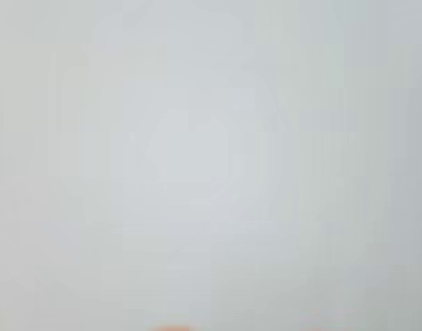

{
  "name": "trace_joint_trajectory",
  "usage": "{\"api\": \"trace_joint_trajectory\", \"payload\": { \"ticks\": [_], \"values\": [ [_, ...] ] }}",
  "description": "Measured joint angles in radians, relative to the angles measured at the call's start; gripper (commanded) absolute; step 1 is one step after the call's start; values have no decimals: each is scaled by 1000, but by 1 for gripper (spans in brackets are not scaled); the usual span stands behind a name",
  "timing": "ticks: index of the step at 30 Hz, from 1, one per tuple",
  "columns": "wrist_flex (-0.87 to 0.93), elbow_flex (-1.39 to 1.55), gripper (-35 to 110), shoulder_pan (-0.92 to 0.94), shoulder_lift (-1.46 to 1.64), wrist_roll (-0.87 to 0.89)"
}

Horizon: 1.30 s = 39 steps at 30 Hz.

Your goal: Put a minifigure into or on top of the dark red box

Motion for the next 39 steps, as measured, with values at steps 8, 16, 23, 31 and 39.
{"api": "trace_joint_trajectory", "payload": {
  "ticks": [8,16,23,31,39],
  "values": [
    [-114,195,0,-135,8,-140],
    [-40,199,1,-215,11,-150],
    [-35,199,0,-253,11,-173],
    [-35,199,0,-261,11,-176],
    [-35,199,0,-261,11,-176]
  ]
}}
